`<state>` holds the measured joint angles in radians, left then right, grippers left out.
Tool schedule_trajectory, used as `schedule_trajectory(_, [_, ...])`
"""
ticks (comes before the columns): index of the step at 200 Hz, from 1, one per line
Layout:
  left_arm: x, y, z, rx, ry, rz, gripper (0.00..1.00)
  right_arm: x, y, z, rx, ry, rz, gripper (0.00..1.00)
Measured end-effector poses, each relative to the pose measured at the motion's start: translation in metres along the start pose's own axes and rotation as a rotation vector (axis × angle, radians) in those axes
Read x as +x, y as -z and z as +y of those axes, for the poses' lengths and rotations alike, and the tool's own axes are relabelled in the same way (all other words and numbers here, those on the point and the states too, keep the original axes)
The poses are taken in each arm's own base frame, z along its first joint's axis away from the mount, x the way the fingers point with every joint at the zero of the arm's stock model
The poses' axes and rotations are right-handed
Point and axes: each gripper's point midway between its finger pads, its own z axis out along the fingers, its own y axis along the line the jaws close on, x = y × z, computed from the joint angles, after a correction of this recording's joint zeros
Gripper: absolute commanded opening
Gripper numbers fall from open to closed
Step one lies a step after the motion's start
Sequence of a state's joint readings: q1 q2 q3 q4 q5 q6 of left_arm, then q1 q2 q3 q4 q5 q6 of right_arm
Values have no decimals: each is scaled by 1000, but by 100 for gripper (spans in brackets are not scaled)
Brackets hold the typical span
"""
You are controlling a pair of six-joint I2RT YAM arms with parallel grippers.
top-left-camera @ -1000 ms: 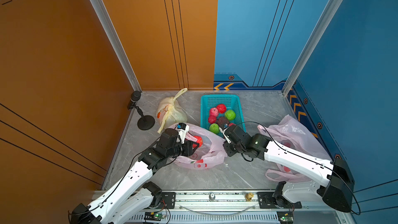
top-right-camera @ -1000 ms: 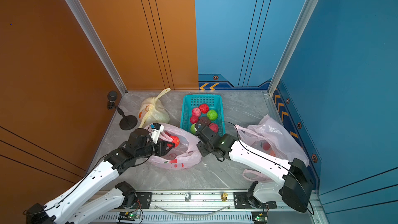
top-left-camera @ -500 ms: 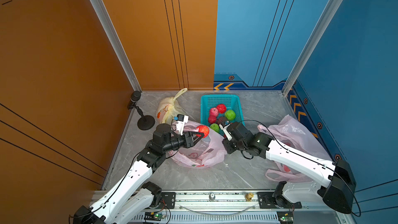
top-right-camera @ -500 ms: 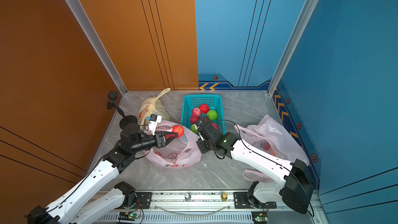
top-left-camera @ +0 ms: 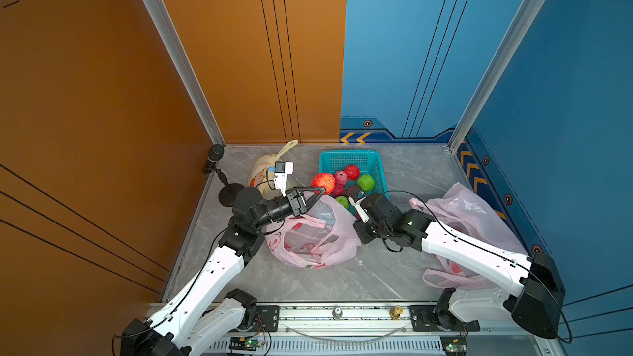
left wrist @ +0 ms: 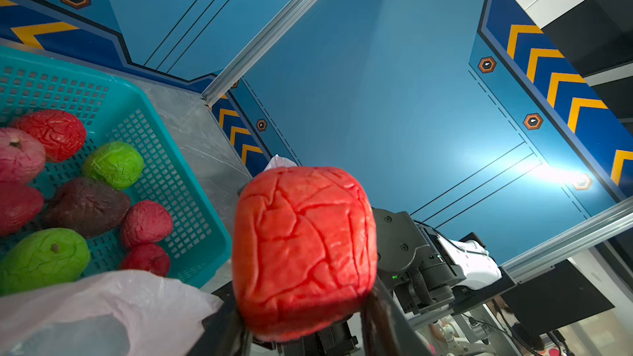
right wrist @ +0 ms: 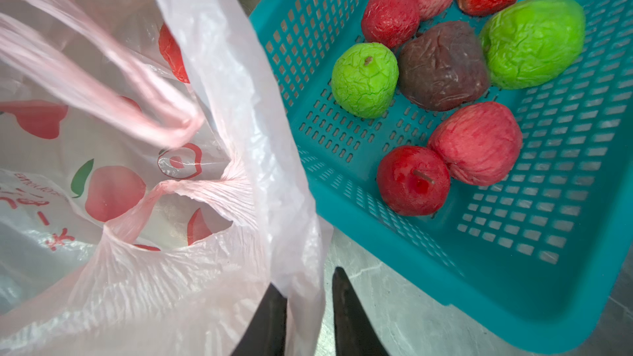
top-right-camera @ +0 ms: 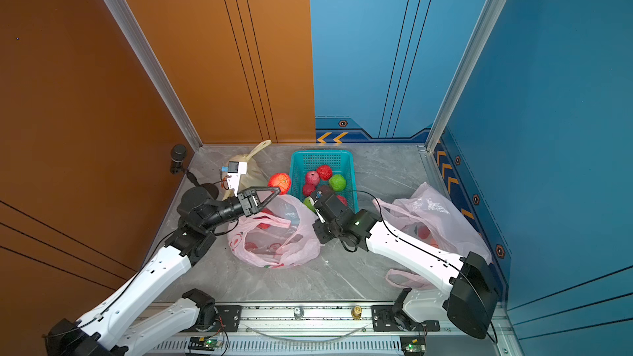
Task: Untie the knot of a plastic bag & take out the apple
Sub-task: Place the apple in the basket.
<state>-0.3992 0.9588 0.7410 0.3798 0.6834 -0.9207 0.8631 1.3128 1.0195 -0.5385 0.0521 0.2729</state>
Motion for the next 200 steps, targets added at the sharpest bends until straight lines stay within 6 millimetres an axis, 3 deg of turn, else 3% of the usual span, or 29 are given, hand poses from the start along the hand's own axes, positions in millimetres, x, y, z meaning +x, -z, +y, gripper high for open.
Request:
schedule_trajectory(45, [-42,-21,4,-168,-165,20,46,9,-2,0,-11,6,18,27])
schedule_trajectory(65, [-59,-31,22,-294,-253,52,46,12,3,0,-21,7,9,27])
schedule_trajectory(79, [-60,-41,49,-381,-287,105,46,9,8,1,-27,6,-7,26])
schedule_trajectory(97, [-49,-55,95,-478,-292,205,44,5,11,1,-34,3,-28,26])
schedule_trajectory(115, [-26,-68,149,-569,-270,324,43,2,11,3,-40,1,-37,26])
schedule_trajectory(135, [-1,-78,196,-654,-256,443,43,1,11,4,-45,1,-44,26])
schedule_trajectory(163, [22,-97,226,-706,-284,556,45,2,8,5,-48,4,-37,26])
schedule_trajectory(200, [37,-117,246,-734,-321,633,61,4,3,7,-50,7,-22,26])
